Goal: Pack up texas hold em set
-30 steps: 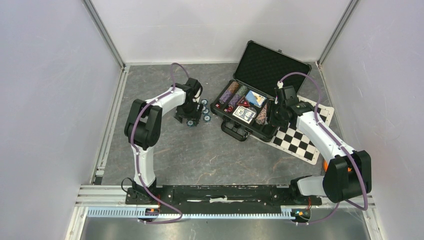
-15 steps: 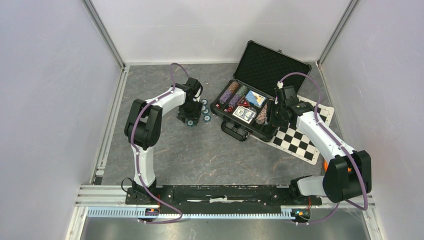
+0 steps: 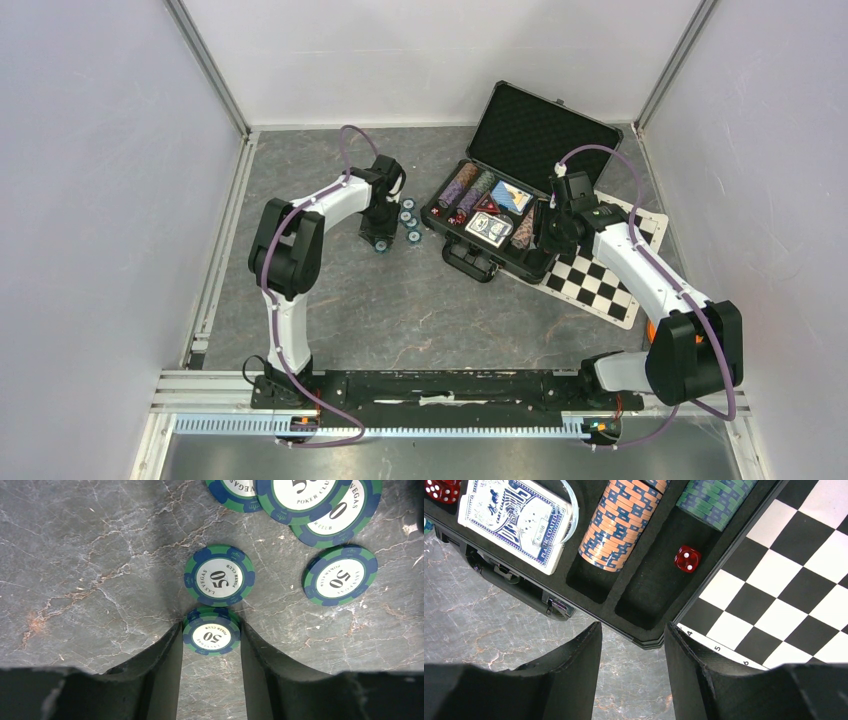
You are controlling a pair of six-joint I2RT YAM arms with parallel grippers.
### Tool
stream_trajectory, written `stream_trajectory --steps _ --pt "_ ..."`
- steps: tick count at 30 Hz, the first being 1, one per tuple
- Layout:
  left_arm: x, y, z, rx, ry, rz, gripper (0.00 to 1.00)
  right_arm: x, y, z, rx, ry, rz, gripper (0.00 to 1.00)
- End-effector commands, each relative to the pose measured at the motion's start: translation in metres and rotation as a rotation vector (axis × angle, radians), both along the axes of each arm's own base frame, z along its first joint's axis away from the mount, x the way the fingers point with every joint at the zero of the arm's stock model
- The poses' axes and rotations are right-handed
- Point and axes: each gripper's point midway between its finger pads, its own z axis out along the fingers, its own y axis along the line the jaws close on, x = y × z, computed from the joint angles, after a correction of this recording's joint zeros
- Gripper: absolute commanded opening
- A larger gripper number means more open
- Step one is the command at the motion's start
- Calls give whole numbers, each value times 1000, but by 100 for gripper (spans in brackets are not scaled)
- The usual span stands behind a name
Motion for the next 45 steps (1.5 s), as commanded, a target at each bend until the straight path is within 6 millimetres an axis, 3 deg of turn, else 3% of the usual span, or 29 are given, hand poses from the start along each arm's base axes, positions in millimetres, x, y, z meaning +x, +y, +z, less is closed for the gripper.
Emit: stream_trajectory --steps 1,5,18,28,38,45 --pt "3 -3 11 -26 -30 29 40 7 1 12 13 -31 -7 54" --pt "6 -7 30 -49 -41 28 33 7 2 13 14 -33 -4 54" --pt "3 -22 77 -162 -84 37 32 10 2 14 19 -46 -6 54" --pt "41 -33 92 -153 -143 19 32 10 2 14 20 -50 -6 54" --pt "45 -46 98 -178 -154 2 32 12 0 18 13 -67 -12 54" --pt "48 -61 112 -231 -170 -11 32 13 -1 20 8 -74 -15 54"
